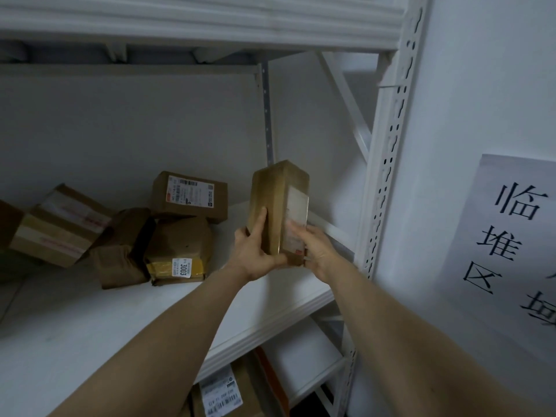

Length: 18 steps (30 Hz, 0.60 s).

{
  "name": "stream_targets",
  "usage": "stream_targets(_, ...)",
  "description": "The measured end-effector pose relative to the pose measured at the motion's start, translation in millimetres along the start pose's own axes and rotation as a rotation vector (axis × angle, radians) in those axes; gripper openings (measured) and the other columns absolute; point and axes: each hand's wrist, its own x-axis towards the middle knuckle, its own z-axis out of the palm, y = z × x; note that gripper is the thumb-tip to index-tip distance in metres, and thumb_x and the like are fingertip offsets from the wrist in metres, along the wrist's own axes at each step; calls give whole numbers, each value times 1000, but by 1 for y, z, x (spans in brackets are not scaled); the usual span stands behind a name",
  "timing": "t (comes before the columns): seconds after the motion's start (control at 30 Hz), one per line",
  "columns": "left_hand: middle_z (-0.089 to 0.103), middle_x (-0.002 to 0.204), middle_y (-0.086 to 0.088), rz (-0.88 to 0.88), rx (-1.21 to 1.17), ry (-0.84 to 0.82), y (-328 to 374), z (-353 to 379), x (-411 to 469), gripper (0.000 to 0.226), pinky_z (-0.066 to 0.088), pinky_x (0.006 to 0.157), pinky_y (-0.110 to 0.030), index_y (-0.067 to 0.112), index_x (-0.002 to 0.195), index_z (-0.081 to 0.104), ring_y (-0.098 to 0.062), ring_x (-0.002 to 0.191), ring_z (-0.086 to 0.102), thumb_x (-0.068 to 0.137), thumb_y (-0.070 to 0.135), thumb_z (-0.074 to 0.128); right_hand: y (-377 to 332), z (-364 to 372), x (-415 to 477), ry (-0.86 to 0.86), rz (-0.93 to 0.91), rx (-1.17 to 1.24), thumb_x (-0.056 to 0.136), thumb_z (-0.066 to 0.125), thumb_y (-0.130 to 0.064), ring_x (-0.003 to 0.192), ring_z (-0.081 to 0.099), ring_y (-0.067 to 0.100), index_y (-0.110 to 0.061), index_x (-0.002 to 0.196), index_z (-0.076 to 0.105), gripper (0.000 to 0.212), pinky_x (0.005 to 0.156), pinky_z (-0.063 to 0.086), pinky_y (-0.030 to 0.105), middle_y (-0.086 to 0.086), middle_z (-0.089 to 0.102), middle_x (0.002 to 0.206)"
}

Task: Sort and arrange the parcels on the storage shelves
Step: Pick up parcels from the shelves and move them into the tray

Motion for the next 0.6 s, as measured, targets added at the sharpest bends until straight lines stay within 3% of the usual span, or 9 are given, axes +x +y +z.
stream_targets(0.07,31,144,-7,-53,-332,-46,2,-5,0,108,32,112,-44,42,150,2,-30,131,36,71,39,76,-2,-3,1,-2,17,82,58,79,-62,105,66,26,-24,131,52,88,77,56,39,6,70,113)
stream_targets(0.13,48,136,-4,-133,-682,-119,6,-10,0,85,41,103,-49,38,148,24,-28,123,47,78,22,70,-4,-4,0,-18,30,106,77,71,-47,107,64,30,-32,129,54,57,78,56,41,5,69,115)
stream_targets(0.2,55,127,-8,-215,-853,-179,10,-14,-2,62,45,97,-47,30,139,40,-30,116,51,83,11,60,-4,-5,-1,-87,39,85,80,69,-34,112,58,32,-40,124,56,46,89,52,53,5,65,120)
stream_targets(0.27,58,120,-11,-252,-917,-186,8,-18,-3,51,47,94,-41,18,133,47,-31,114,52,85,4,53,-4,-5,-4,-159,23,50,80,71,-27,114,55,31,-43,123,58,48,94,48,58,3,64,122)
stream_targets(0.4,63,116,-14,-338,-904,-89,0,-22,-1,42,50,90,-35,4,124,54,-30,110,57,85,-10,46,-3,-7,-5,-129,-22,14,74,79,-12,111,60,26,-42,135,47,75,96,49,48,0,65,122)
stream_targets(0.47,63,117,-15,-373,-839,-20,-1,-22,0,35,52,88,-35,1,115,58,-30,107,59,85,-13,47,-2,-6,-4,-86,-63,-15,68,82,-6,112,60,25,-37,130,48,78,98,49,45,-1,65,116)
stream_targets(0.53,63,117,-15,-383,-812,17,-1,-21,2,31,52,84,-36,2,113,58,-29,105,60,84,-9,54,-2,-3,-3,-53,-85,-102,66,84,-5,116,57,24,-31,121,49,70,101,48,43,-3,63,114)
stream_targets(0.6,62,117,-12,-393,-805,22,1,-22,3,39,50,88,-39,5,119,56,-27,106,58,81,8,68,-1,2,-2,-26,-113,-253,62,88,-11,122,53,23,-26,131,47,82,102,47,43,-1,58,126)
